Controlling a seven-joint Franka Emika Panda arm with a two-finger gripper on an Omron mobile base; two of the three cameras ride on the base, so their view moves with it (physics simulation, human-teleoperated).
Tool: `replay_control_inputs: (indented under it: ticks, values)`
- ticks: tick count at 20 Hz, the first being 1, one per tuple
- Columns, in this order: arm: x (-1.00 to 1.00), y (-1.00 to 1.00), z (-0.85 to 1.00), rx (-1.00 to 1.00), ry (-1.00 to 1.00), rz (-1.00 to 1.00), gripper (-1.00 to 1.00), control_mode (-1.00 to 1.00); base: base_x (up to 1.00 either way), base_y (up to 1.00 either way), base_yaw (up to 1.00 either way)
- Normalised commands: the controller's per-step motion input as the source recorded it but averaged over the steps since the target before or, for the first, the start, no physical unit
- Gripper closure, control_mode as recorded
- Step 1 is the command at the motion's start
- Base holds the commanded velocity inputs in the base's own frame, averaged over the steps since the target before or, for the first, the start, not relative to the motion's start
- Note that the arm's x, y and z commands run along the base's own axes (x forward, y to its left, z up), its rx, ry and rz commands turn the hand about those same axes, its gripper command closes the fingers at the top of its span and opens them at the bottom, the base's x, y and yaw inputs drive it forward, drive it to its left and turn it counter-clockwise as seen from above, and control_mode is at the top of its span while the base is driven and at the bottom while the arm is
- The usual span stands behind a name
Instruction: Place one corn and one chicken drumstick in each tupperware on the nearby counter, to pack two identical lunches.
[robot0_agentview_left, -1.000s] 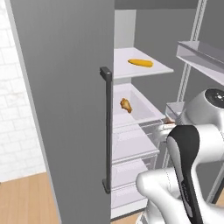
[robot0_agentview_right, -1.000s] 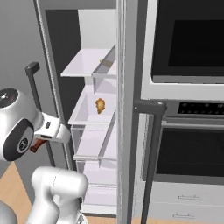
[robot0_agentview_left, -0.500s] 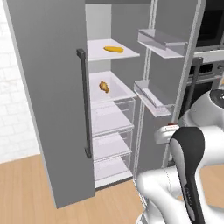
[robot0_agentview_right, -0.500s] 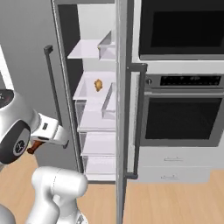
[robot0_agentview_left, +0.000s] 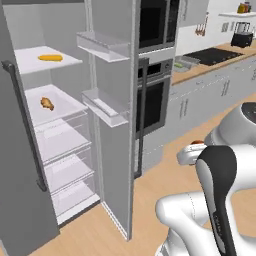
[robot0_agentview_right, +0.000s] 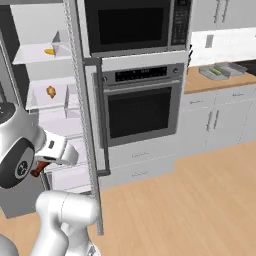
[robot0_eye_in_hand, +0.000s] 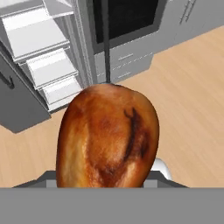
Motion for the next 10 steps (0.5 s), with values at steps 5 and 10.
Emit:
replay_control_inputs:
  ticks: [5,10]
  values:
    - [0.0,0.0,0.0,0.0,0.0,0.0,1.0,1.0,0.13,-0.93,-0.59]
    - [0.0,0.0,0.0,0.0,0.0,0.0,1.0,1.0,0.75,-0.96,-0.18]
